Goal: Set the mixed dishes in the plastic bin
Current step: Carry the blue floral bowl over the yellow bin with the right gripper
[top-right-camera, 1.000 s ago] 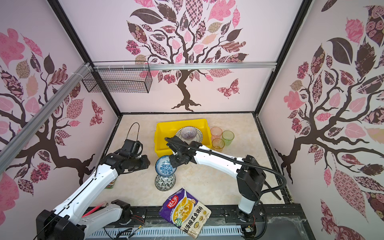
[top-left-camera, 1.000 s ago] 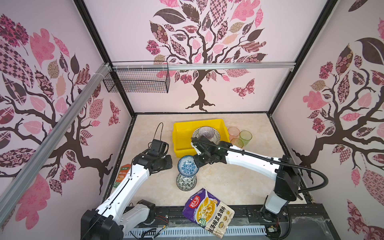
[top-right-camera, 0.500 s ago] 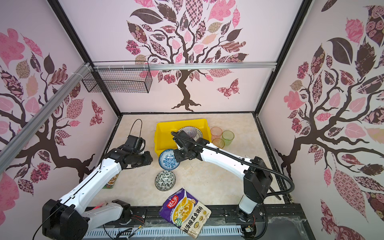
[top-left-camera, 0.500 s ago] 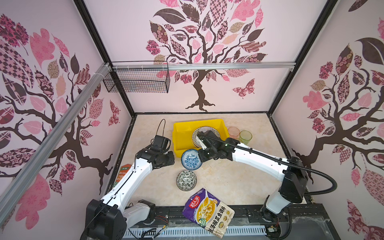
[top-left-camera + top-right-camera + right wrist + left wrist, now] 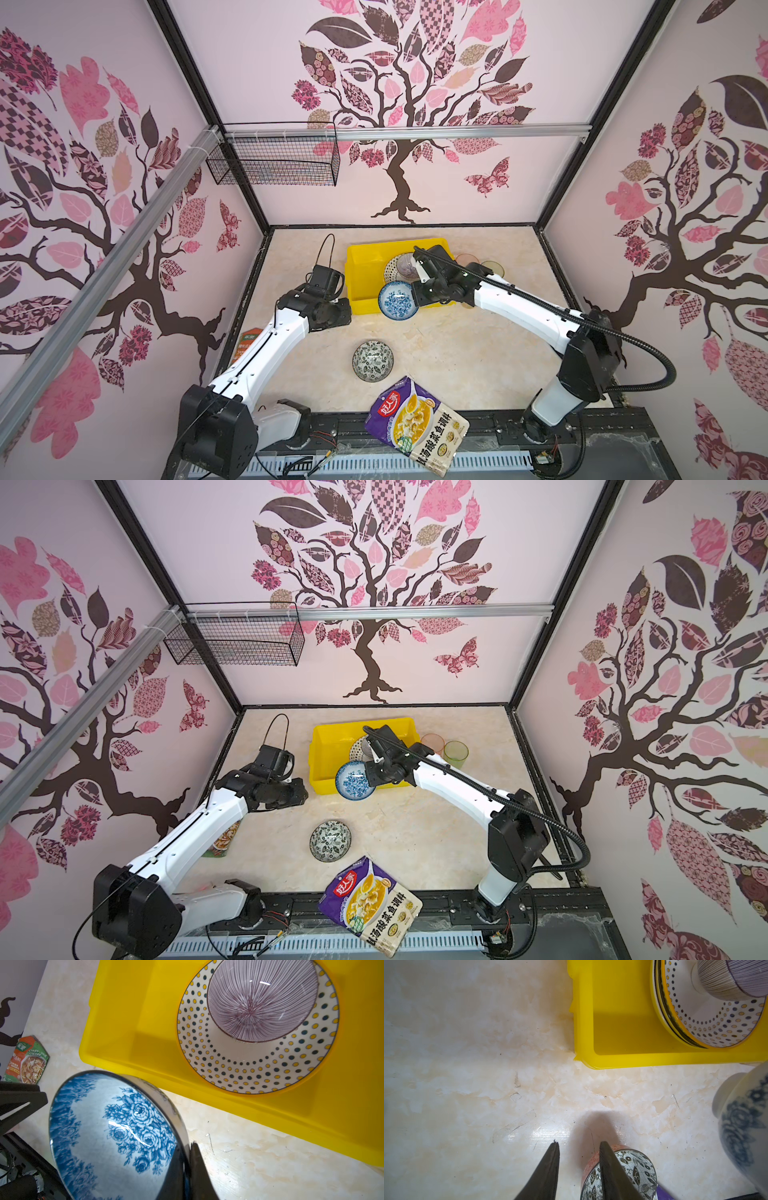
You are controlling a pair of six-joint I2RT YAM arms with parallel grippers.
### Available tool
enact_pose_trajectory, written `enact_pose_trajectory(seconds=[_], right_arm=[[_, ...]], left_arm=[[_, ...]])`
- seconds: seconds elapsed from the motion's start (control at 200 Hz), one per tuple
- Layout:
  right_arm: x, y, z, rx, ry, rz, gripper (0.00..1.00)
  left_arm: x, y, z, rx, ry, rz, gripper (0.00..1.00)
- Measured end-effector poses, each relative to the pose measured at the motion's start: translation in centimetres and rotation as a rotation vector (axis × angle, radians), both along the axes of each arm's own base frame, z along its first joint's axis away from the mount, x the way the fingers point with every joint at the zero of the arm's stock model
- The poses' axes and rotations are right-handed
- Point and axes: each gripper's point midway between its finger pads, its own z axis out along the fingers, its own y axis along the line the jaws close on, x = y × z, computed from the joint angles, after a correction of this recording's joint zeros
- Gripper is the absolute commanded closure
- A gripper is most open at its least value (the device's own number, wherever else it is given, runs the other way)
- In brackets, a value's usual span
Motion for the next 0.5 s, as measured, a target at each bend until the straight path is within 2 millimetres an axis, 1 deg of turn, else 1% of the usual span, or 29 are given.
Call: enact_pose_trajectory(seconds=[0.135,0.275,0.5], right_arm=[[1.1,-0.9,0.4,0.019,-0.002,-0.026,1.00],[1.8,-1.4,0.7,0.024,-0.009,-0.039,1.00],[3.2,-1.7,2.7,0.073,-0.036,-0.048,1.00]], left_arm=[[0.4,-0.1,0.1,0.003,-0.002,-0.005,0.64],[1.0,-0.2,0.2,0.011,-0.010,-0.014,0.64],[1.2,-0.2,0.1,0.019,-0.008,-0.016,0.64]])
